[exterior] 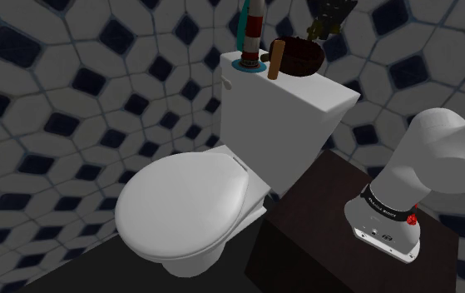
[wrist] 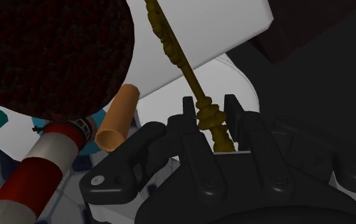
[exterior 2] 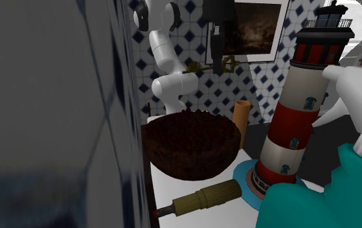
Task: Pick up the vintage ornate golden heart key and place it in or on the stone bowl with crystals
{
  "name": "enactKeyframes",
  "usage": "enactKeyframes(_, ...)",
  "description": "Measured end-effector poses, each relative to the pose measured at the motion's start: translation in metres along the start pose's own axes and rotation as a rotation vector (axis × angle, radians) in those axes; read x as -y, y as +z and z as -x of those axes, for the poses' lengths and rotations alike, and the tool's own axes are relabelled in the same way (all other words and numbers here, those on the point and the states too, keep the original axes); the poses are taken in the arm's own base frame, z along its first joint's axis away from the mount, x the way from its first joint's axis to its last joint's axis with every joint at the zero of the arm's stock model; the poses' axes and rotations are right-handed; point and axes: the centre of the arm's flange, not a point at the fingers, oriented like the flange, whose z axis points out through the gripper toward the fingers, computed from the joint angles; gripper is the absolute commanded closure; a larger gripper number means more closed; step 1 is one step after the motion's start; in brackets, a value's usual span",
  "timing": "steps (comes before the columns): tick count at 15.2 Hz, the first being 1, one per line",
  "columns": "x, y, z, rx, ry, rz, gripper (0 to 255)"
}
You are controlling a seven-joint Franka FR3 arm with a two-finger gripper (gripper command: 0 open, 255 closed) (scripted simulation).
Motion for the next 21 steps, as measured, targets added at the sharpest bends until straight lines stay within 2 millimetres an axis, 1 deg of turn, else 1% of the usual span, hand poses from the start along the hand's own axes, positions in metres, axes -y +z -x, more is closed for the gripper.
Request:
enactKeyframes(1, 0.000, -0.003, 0.001, 0.000, 0.000, 0.000, 255)
enactKeyframes(2, -0.006, -0.005, 0.001, 0.000, 0.000, 0.000, 255)
enactKeyframes(3, -0.016, -0.006, 0.003, 0.000, 0.000, 0.000, 255)
enactKeyframes(6, -0.054, -0.007, 0.006, 0.000, 0.001, -0.001, 255)
enactKeyframes(7, -0.067, -0.002, 0.007, 0.000, 0.001, -0.001, 255)
enactKeyframes(9, -0.092, -0.004, 0.015, 0.000, 0.001, -0.002, 255)
enactKeyframes(11, -0.121, 0.001, 0.019, 0.000, 0.002, -0.001, 255)
enactKeyframes(12, -0.131, 0.001, 0.021, 0.000, 0.001, -0.002, 255)
enactKeyframes(14, -0.159, 0.001, 0.025, -0.001, 0.002, -0.001, 255)
enactKeyframes(16, -0.170, 0.009, 0.025, 0.000, 0.001, -0.001, 255)
enactKeyframes(18, -0.174, 0.020, 0.025, 0.001, 0.000, -0.001, 255)
enactKeyframes(21, -0.174, 0.036, 0.026, 0.001, 0.000, -0.001, 255)
